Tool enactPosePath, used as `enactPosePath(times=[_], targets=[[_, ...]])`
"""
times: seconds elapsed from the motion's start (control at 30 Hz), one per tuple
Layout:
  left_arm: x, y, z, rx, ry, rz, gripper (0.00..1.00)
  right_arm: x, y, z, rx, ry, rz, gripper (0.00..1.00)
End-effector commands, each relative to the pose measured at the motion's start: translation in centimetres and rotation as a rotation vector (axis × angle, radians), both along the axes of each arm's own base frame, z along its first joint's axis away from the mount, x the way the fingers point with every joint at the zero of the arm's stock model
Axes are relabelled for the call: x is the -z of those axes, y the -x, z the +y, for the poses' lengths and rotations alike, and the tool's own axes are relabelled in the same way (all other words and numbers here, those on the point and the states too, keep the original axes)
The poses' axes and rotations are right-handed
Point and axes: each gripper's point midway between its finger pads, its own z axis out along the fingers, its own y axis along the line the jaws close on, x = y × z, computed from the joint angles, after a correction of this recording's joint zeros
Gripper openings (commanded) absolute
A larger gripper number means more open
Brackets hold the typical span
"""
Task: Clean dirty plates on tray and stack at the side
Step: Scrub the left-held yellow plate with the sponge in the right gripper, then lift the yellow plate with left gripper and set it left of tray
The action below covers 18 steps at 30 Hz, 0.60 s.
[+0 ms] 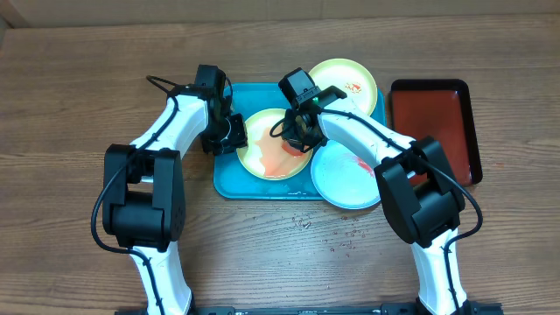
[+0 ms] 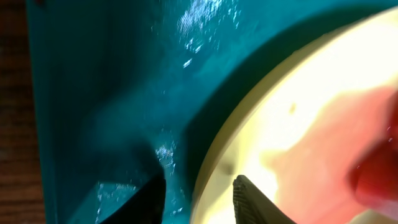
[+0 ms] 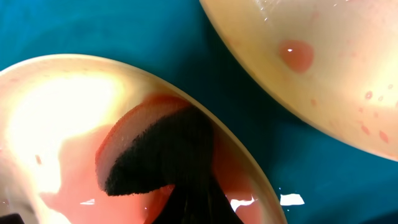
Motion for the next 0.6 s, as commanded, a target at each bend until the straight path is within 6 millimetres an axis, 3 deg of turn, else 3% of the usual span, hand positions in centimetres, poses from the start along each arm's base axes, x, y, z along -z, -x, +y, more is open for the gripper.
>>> enactPosePath(times=[0.0,0.07,0.23,0.33,0.4,0.43,0.47,0.57], targets=[[2.2,1.1,0.2,-0.026,-0.025,0.041,0.26,1.1,-0.1,-2.1,0.041,0.072,0.008,0.04],[2.4,1.0,0.2,-0.026,-0.023,0.029,0.04,1.1,0.1,-1.8,0.030,0.052,0.020,0.04],[2.5,0.3,0.4,-0.010,-0.035,-0.005,0.04,0.4,1.1,0.3,-0.060,-0.066,0.070,0.04],[1.8,-0.7,0.6,-0.009,-0.054,-0.037,0.04,-3.0,0.5,0.4,-0.057,-0.134,0.039,0.04],[0.7,-1.8,0.8,-0.002,-0.068,-0.064,0.04,-7.1,-0.2,-0.3,-0.043,-0.170,-0.034,0.04],[0.4,-2.1,0.9,0.003,-0.080,-0.070,0.04,-8.2,-0.3,-0.5,-0.040,-0.178,-0.052,0.04],[-0.3,-2.5,1.2,0.010,-0.105,-0.079,0.04,-10.8,-0.4,-1.2,-0.047,-0.193,-0.099,0.04],[-1.9,-3.4,1.8,0.028,-0.146,-0.097,0.04,-14.9,-0.3,-2.9,-0.027,-0.216,-0.162,0.04]])
